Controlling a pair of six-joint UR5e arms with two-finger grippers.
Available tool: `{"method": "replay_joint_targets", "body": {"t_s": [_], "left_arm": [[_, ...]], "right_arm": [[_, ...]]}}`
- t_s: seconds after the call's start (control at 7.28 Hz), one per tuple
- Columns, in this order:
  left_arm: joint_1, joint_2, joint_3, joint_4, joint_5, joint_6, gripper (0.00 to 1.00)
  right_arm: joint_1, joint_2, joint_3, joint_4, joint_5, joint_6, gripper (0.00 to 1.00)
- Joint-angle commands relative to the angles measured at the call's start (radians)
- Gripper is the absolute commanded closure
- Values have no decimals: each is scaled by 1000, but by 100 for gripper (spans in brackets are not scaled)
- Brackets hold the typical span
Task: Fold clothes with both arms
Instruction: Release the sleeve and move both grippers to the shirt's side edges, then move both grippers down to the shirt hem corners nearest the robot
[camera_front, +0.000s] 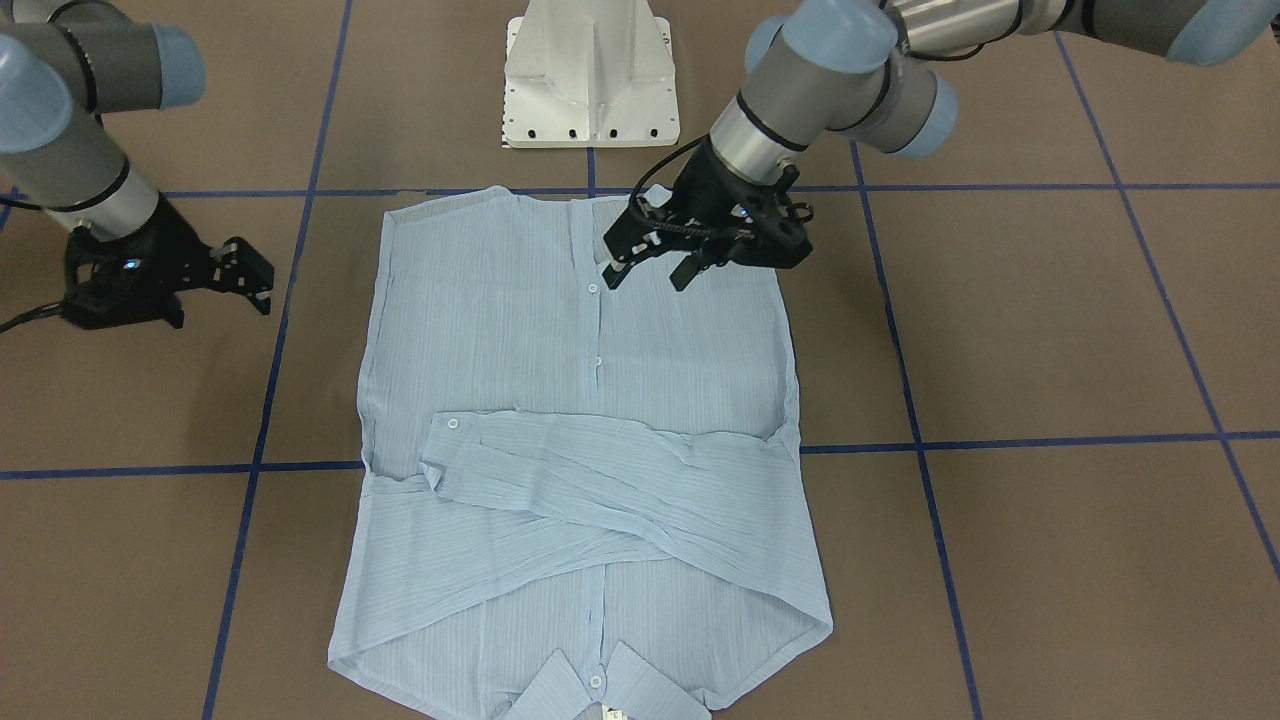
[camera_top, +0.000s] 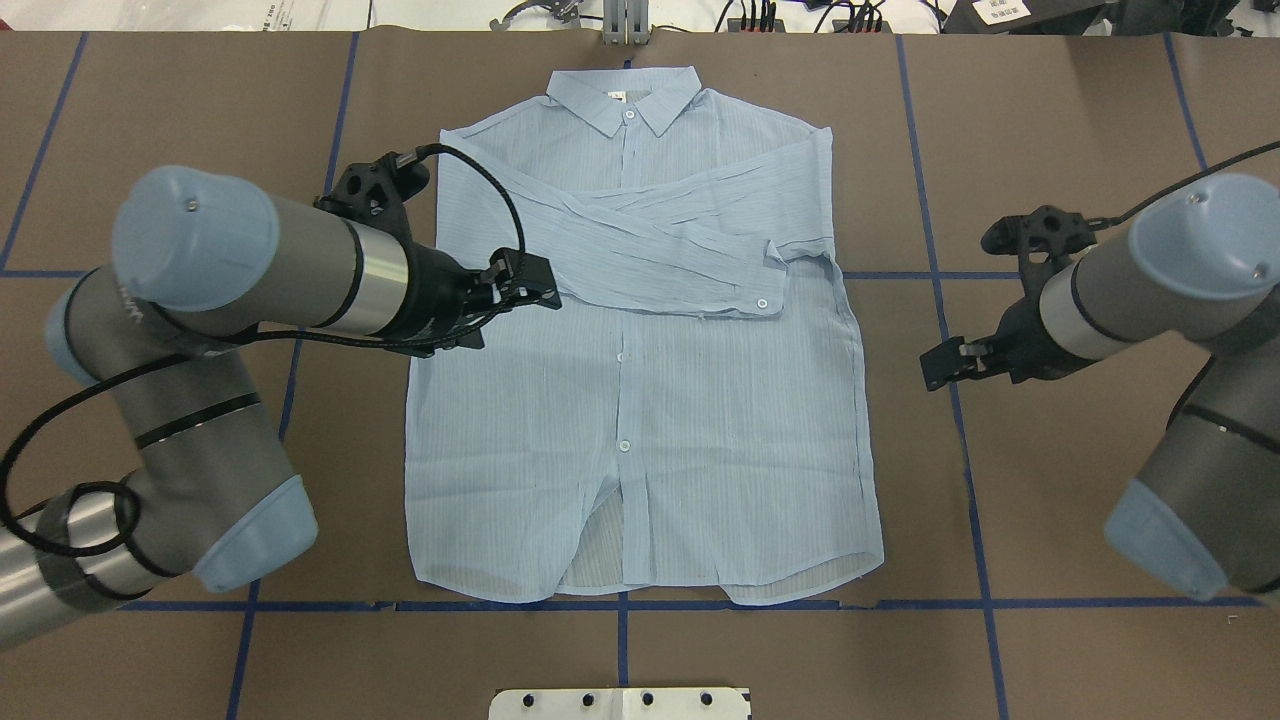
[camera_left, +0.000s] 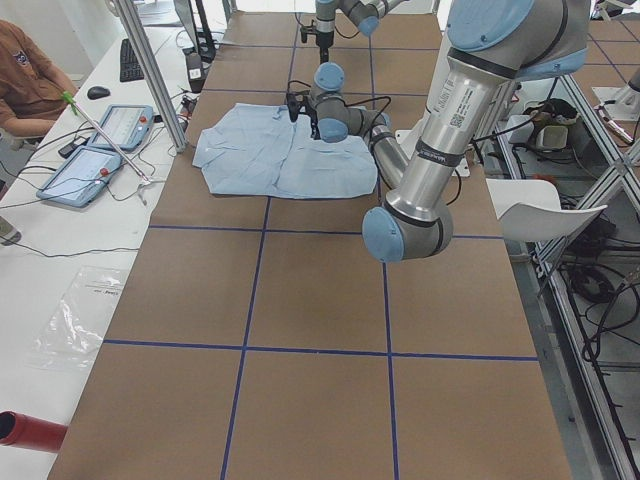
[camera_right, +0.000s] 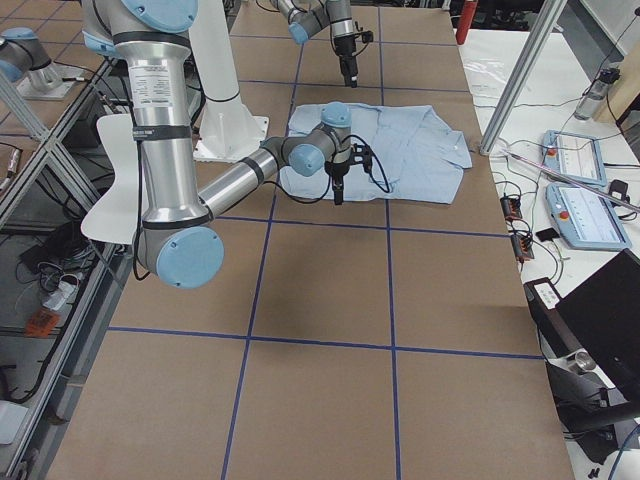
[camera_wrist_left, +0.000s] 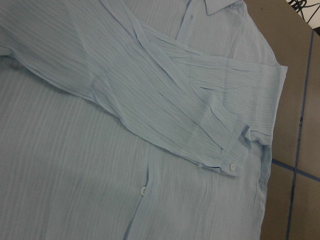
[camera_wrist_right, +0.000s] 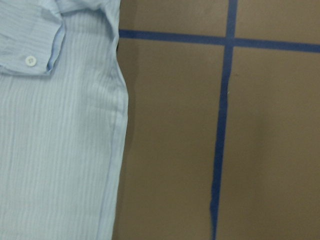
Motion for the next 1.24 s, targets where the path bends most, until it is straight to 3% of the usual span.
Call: {"method": "replay_joint_targets", "body": {"t_s": [0.0,0.14,0.41,0.82,1.1], "left_arm": [[-11,97,-90,20,2,35,0],[-8,92,-89,21,6,33,0],[-12,91,-89,21,11,33,0],[-11,80,-87,21,8,30,0],[-11,79,-81,21,9,32,0]], "right_arm": [[-227,-7,40,21,-144,232,0],[-311,-1,33,33,-224,318,0],[-329,5,11,33,-218,334,2],[-341,30,-38,33,-212,334,19],[-345,25,-39,32,-197,334,23]]}}
